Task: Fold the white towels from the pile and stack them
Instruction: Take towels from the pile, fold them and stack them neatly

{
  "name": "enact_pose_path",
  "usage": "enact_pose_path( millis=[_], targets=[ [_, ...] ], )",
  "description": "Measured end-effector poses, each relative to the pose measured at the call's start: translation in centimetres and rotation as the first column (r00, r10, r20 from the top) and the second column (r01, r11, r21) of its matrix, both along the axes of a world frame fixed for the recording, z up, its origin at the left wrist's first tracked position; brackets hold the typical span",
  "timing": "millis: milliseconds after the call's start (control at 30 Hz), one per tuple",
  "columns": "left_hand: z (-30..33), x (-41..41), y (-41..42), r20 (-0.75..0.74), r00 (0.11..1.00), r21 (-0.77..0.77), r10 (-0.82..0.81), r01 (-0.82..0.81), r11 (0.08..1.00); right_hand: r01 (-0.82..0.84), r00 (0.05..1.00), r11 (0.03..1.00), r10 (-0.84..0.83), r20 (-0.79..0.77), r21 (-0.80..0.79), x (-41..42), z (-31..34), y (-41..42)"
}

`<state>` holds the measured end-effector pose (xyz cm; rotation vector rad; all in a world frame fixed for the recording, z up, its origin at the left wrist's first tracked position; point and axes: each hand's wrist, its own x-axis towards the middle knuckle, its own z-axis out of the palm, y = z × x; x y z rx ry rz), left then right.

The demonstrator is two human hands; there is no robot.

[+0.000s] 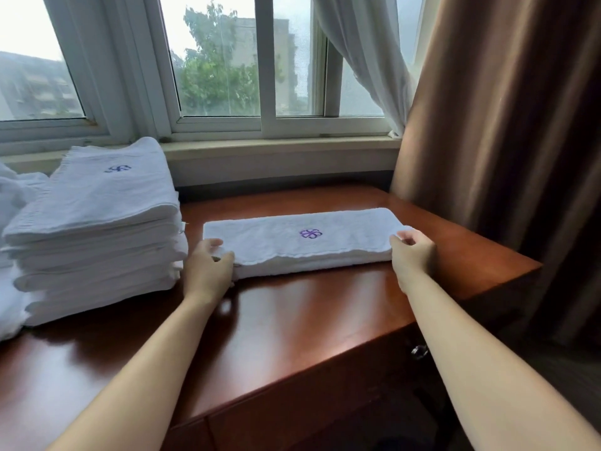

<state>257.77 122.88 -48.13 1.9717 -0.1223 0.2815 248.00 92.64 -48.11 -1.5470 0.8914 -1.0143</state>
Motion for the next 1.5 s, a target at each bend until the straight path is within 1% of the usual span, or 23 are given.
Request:
enact_pose_path(
  millis=[67,133,200,300,400,500,567,600,700,767,833,867,933,967,1000,1067,1100,1133,1200,1300,1333,1433,1500],
  targets=[
    [-0.1,-0.1,0.2,0.137,0.99,0.059,0.043,-0.051,0.997,0.014,0.997,0.996,-0.021,-0.078,-0.092,0.1,0.0,0.1],
    [-0.1,-0.3,0.5,0.25,0.966,0.135,0.073,-0.11,0.985,0.1,0.988,0.975,-0.121,-0.093,-0.2,0.2,0.1,0.3],
    [-0.1,-0.4,0.8,0.199,0.972,0.173,0.122,-0.157,0.972,0.156,0.98,0.959,-0.18,-0.081,-0.236,0.2,0.3,0.4],
    [-0.2,-0.4,0.9,0.107,0.982,0.248,0.155,-0.177,0.952,0.139,0.971,0.977,-0.166,-0.169,-0.162,0.0,0.0,0.2],
    [-0.6,-0.1,0.6,0.124,0.983,0.347,0.138,-0.173,0.922,0.153,0.93,0.966,-0.211,-0.301,-0.206,-0.2,0.1,0.5],
    [-0.4,0.0,0.5,0.054,0.988,0.38,0.144,-0.153,0.912,0.118,0.825,0.96,-0.237,-0.513,-0.255,-0.2,0.6,1.0],
    [0.3,-0.3,0.4,-0.032,0.99,0.279,0.136,-0.122,0.952,0.066,0.809,0.969,-0.192,-0.555,-0.238,-0.3,0.8,0.9],
    [0.9,-0.5,0.2,-0.102,0.988,0.176,0.117,-0.098,0.98,0.05,0.838,0.976,-0.157,-0.523,-0.212,-0.4,1.0,0.9],
    [3.0,-0.9,-0.5,-0.326,0.945,-0.08,0.002,-0.029,0.996,0.057,0.95,0.986,-0.102,-0.294,-0.157,-0.5,1.0,1.7],
    [4.2,-1.2,-0.6,-0.487,0.872,-0.215,-0.055,-0.059,0.975,0.095,0.968,0.99,-0.116,-0.223,-0.105,-0.7,1.0,2.4],
    [5.2,-2.0,-0.2,-0.642,0.755,-0.319,-0.137,-0.1,0.942,0.116,0.972,0.992,-0.105,-0.209,0.044,-0.8,1.3,2.0],
    [5.5,-2.3,-0.1,-0.68,0.713,-0.356,-0.169,-0.119,0.927,0.118,0.979,0.981,-0.09,-0.184,0.152,-0.7,1.6,1.5],
    [6.0,-2.9,0.2,-0.69,0.684,-0.427,-0.235,-0.123,0.896,0.14,0.986,0.909,-0.092,-0.137,0.394,-0.7,2.7,0.7],
    [6.1,-3.2,0.2,-0.674,0.688,-0.46,-0.27,-0.104,0.882,0.164,0.98,0.89,-0.098,-0.173,0.426,-0.7,3.1,0.7],
    [6.3,-3.6,0.2,-0.647,0.7,-0.499,-0.304,-0.087,0.862,0.154,0.983,0.884,-0.09,-0.162,0.441,-0.7,3.3,0.9],
    [6.3,-4.1,-0.2,-0.568,0.745,-0.562,-0.349,-0.041,0.826,-0.028,0.991,0.921,0.076,-0.108,0.388,-0.2,3.3,1.7],
    [6.1,-4.0,-0.6,-0.521,0.78,-0.567,-0.348,-0.011,0.824,-0.101,0.976,0.936,0.159,-0.147,0.338,0.1,3.2,2.3],
    [6.1,-3.9,-0.8,-0.48,0.818,-0.532,-0.318,0.016,0.846,-0.192,0.953,0.922,0.257,-0.16,0.337,0.1,3.4,3.0],
    [6.4,-3.5,-1.1,-0.416,0.876,-0.438,-0.244,0.043,0.898,-0.286,0.928,0.918,0.337,-0.16,0.273,0.9,3.6,3.8],
    [7.5,-2.8,-0.9,-0.427,0.86,-0.437,-0.28,0.075,0.896,-0.237,0.956,0.945,0.269,-0.122,0.225,2.0,3.8,3.9],
    [7.8,-2.6,-0.7,-0.422,0.863,-0.392,-0.279,0.104,0.914,-0.219,0.96,0.949,0.251,-0.125,0.226,2.3,3.6,3.7],
    [7.7,-1.3,-0.1,-0.411,0.881,-0.129,-0.235,0.199,0.971,-0.157,0.96,0.964,0.2,-0.195,0.217,2.6,2.7,2.5],
    [7.5,-0.8,0.2,-0.48,0.835,-0.081,-0.267,0.261,0.962,-0.145,0.944,0.972,0.191,-0.267,0.183,2.5,2.2,1.8]
  ],
)
